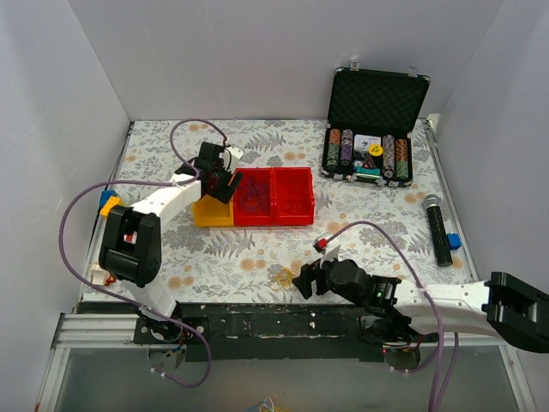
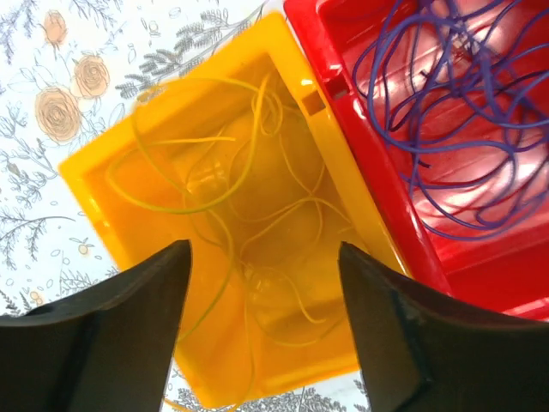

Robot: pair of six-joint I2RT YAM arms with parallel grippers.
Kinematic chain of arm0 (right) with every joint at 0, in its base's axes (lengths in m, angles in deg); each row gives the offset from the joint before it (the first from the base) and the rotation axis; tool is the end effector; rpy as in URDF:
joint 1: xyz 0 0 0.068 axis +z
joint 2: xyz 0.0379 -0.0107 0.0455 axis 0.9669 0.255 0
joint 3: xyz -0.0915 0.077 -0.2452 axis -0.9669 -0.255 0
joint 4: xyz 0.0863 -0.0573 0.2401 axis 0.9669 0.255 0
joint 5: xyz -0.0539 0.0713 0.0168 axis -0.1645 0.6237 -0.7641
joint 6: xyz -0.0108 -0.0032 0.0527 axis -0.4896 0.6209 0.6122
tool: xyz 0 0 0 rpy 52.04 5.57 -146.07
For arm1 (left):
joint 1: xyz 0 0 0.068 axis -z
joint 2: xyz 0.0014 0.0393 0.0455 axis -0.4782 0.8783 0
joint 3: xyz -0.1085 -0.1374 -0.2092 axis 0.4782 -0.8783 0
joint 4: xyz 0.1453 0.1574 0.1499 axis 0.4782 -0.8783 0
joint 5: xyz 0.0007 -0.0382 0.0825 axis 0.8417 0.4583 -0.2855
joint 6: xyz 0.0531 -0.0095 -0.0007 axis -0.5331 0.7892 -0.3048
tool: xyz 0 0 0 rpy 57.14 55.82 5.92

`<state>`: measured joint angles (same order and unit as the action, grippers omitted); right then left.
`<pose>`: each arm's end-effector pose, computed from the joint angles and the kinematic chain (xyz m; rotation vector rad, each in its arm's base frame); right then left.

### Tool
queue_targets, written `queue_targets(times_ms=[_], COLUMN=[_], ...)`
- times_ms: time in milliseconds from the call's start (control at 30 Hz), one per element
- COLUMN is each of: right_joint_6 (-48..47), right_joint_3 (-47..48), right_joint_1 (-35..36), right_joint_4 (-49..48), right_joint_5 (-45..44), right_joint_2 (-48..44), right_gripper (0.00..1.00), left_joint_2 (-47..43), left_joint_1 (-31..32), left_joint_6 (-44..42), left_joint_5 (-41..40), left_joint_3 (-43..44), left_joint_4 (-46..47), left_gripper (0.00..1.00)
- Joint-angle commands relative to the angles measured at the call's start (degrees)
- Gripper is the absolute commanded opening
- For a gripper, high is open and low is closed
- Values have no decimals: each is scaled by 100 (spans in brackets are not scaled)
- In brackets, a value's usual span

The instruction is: Untangle the cables

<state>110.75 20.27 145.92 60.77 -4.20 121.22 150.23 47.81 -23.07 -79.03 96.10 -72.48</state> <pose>0.0728 0.1664 0.1628 -0.4627 1.9468 0.7652 0.3430 -0.1148 0.2109 -0.0666 2.4909 -0.1214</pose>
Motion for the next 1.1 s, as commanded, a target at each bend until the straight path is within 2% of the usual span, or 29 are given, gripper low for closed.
queue_targets(times_ms=[0, 100, 167, 267, 333, 467, 533, 633, 767, 900, 1067], right_joint_6=[-100, -223, -328, -443, -469, -548, -601, -803, -1224, -1725, -2209], right_joint_3=[366, 595, 849, 1157, 1368, 1711, 1887, 2247, 3036, 4082, 6041], right_joint_1=[23, 14, 14, 14, 14, 14, 23, 23, -12, -135, -643], right_joint_4=[-58, -119, -128, -102, 55, 381, 574, 960, 1487, 1814, 2059], right_joint_5=[226, 332, 419, 569, 665, 920, 1043, 1088, 904, 877, 1122], right_joint_2=[564, 1038, 1311, 1759, 2058, 2542, 2735, 3017, 3237, 3369, 4131], right_gripper=[85, 85, 84, 81, 75, 58, 49, 32, 2, 1, 1], left_joint_2=[-807, -1019, -1124, -1230, -1265, -1301, -1301, -1152, -625, -316, -500], left_joint_1=[18, 27, 18, 9, -35, -271, -587, -1412, -2520, -3092, -3357], left_joint_6=[288, 420, 464, 517, 596, 841, 1043, 1474, 1843, 2081, 2248], left_joint_5=[747, 1257, 1442, 1618, 1619, 1452, 1478, 1924, 2733, 3244, 3499], left_joint_3=[795, 1322, 1639, 2139, 2465, 2940, 2985, 2994, 3379, 3819, 3566], left_joint_4=[-950, -1593, -1936, -2375, -2552, -2597, -2430, -2245, -2420, -2667, -2465], left_gripper=[74, 92, 98, 98, 98, 98, 98, 98, 98, 98, 98])
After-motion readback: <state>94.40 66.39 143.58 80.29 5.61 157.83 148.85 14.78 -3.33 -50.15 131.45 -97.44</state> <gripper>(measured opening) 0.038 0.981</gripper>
